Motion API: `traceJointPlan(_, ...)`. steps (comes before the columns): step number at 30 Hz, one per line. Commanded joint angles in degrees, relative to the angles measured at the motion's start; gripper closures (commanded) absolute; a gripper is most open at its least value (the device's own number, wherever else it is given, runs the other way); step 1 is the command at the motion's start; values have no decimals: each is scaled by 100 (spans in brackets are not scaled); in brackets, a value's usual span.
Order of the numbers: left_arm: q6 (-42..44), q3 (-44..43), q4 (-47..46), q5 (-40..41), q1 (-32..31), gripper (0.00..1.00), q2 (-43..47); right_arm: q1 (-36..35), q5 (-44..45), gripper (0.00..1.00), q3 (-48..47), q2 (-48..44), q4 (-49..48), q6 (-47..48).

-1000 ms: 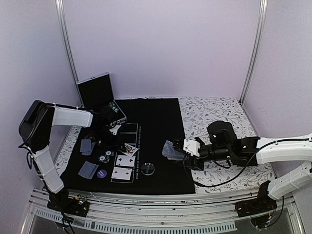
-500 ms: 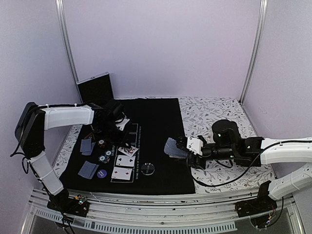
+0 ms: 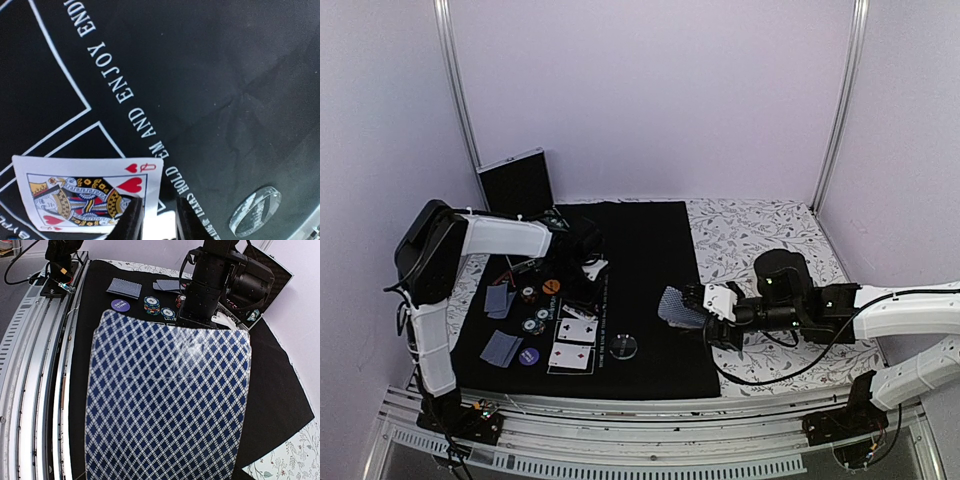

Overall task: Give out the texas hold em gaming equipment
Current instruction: Adjust the poker card in the community card area.

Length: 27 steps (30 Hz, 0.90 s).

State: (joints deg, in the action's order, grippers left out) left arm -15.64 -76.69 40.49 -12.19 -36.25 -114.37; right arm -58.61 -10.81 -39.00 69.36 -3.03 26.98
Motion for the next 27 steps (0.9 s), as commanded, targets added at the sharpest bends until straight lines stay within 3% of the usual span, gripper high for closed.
traceJointPlan(1,59,-180,-244,-124,7,76,-150,-37,52,49,22,-61,-201,-88)
traceJointPlan(9,-215,-406,-326,117,111,76,-472,-34,132,49,43,-157,-83,-53)
traceJointPlan(17,-339,-260,-963,-480,143,74,68,-34,191,49,193,-345,-120,-138)
traceJointPlan(21,-287,-307,-999,-328,541,74,313,-36,187,48,229,-396,-102,-175)
traceJointPlan(27,-264,-468,-783,21,846,77,-331,-35,211,49,290,-479,-95,-201)
